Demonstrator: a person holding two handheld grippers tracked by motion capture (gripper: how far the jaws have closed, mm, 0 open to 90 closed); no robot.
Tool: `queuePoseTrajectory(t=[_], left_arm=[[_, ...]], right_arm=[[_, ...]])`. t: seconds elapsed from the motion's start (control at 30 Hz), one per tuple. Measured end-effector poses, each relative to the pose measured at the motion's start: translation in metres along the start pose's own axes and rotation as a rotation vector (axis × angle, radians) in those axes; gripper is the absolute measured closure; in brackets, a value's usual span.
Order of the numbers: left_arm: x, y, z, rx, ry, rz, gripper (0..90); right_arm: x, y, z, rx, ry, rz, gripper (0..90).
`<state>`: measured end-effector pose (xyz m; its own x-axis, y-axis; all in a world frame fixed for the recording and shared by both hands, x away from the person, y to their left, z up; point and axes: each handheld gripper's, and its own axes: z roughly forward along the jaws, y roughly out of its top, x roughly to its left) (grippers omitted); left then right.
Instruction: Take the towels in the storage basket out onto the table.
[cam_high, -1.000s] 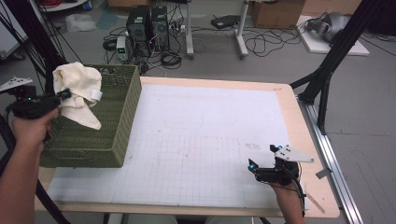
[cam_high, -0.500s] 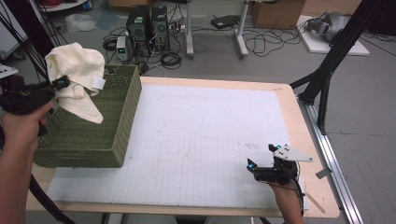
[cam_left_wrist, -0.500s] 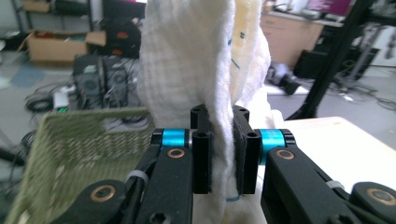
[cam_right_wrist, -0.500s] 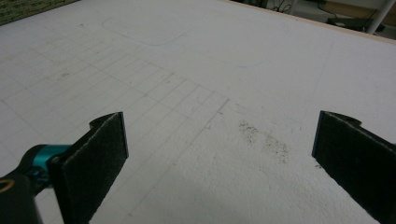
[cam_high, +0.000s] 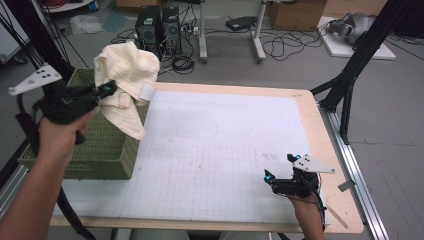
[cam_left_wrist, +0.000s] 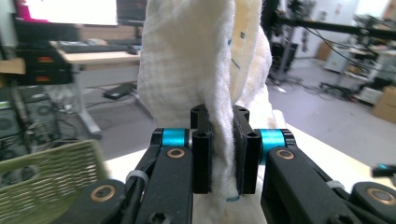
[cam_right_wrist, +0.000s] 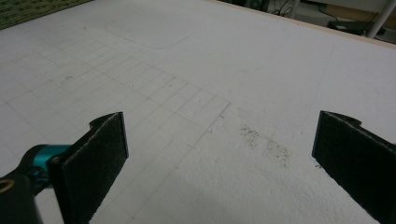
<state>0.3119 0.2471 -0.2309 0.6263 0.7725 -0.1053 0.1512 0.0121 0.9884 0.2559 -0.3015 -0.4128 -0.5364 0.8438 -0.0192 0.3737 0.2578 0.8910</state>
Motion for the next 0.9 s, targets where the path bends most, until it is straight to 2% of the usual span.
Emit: queuePoseTrajectory(t=[0.07,0.1,0.13,0.17,0.3,0.33,0.37,0.5,0.67,0.77,0.87,0.9], left_arm=[[-0.005,-0.002,0.005,0.006,-0.014,0.003,80.3],[-0.009,-0.004,0.009,0.014,-0.031,0.007,80.3],[-0.019,-0.009,0.019,0.028,-0.065,0.006,80.3],[-0.019,-0.009,0.019,0.028,-0.065,0.006,80.3],[-0.038,-0.024,0.04,0.073,-0.128,0.022,80.3],[-0.049,-0.034,0.05,0.099,-0.161,0.027,80.2],[-0.049,-0.034,0.05,0.099,-0.161,0.027,80.2],[-0.072,-0.056,0.071,0.142,-0.237,0.029,80.2],[-0.093,-0.084,0.098,0.211,-0.306,0.031,80.1],[-0.107,-0.104,0.114,0.242,-0.354,0.018,80.0],[-0.113,-0.114,0.122,0.261,-0.371,0.002,79.9],[-0.119,-0.126,0.13,0.288,-0.391,-0.002,79.9]], right_arm=[[0.0,0.0,0.0,-0.001,0.0,-0.001,2.7],[0.0,0.0,0.0,-0.001,0.0,-0.001,2.7],[0.0,0.0,0.0,-0.001,0.001,-0.001,2.7],[0.0,0.0,0.0,-0.002,0.001,0.002,2.7],[0.001,0.0,0.0,-0.003,0.004,0.001,2.7],[0.001,0.001,0.0,-0.004,0.006,0.0,2.7],[0.001,0.001,0.0,-0.004,0.005,0.001,2.7],[0.001,0.001,0.0,-0.003,0.007,0.002,2.7],[0.001,0.001,-0.001,-0.002,0.007,0.002,2.7],[0.0,0.0,-0.001,-0.005,0.004,0.001,2.7],[-0.001,0.0,-0.001,-0.001,0.003,0.002,2.7],[-0.001,0.0,-0.001,-0.002,0.005,0.002,2.7]])
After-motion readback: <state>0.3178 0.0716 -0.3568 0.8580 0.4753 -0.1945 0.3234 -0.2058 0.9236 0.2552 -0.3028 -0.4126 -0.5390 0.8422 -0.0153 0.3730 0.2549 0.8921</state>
